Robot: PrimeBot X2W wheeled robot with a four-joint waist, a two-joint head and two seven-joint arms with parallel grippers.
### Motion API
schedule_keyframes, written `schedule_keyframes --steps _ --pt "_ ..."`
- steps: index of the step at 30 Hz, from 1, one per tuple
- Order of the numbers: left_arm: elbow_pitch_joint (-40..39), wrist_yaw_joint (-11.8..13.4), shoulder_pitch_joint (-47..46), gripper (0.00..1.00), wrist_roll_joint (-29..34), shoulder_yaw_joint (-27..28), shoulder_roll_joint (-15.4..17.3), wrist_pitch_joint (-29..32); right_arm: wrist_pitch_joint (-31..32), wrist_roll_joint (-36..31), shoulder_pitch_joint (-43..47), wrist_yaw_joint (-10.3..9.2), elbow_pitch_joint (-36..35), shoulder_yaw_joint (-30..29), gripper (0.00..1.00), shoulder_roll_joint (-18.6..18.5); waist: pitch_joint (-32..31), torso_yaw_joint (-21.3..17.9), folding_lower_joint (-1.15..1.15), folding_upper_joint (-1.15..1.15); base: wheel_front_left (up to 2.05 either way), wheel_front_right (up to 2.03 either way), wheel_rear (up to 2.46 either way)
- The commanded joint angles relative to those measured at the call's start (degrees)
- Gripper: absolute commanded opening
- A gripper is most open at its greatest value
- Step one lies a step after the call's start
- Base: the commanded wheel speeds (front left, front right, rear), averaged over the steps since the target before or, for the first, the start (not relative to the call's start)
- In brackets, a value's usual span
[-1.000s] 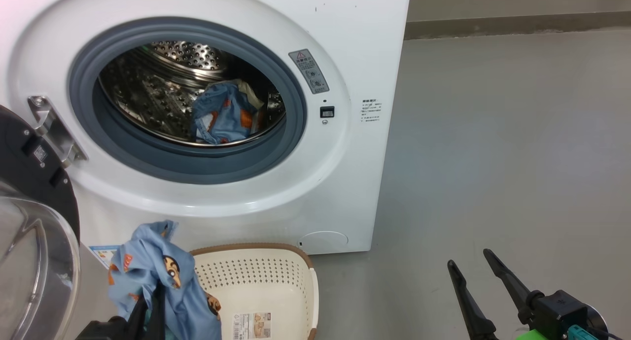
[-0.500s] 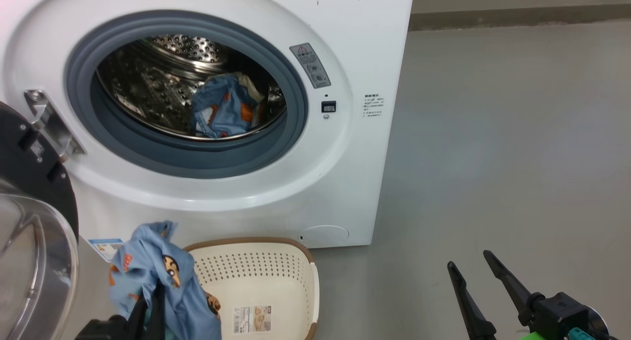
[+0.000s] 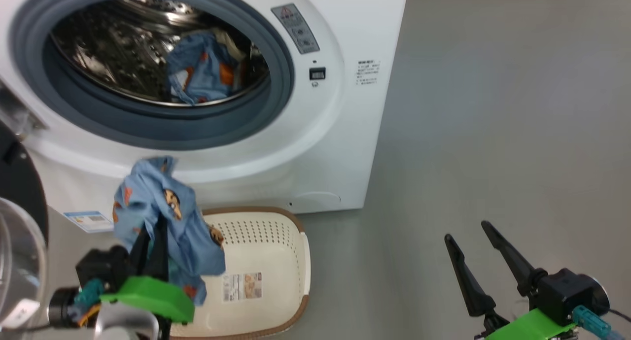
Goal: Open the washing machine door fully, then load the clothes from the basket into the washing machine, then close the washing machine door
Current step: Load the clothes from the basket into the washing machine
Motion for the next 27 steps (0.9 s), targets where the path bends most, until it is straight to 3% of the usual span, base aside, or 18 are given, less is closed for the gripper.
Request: schedule_keyframes --steps 1,13,27 --pt "0.17 -0.31 -4.27 0.00 -0.17 2.02 0.88 -0.71 -0.84 0.62 -2.59 0.09 -1.74 1.64 1.00 -0.86 4.28 -1.93 0.00 0.00 0.00 0.00 0.00" --pt "13.17 -2.57 -24.18 0.00 -2.96 4.56 3.11 2.43 -4.36 2.69 -10.05 0.09 -0.27 3.20 1.00 -2.10 16.57 -6.86 0.00 0.00 0.00 0.00 0.00" --pt "21.49 -4.24 -46.30 0.00 -3.93 5.51 11.00 16.46 -7.91 5.80 -18.53 0.09 4.83 7.60 1.00 -1.41 26.09 -12.71 0.00 0.00 0.00 0.00 0.00"
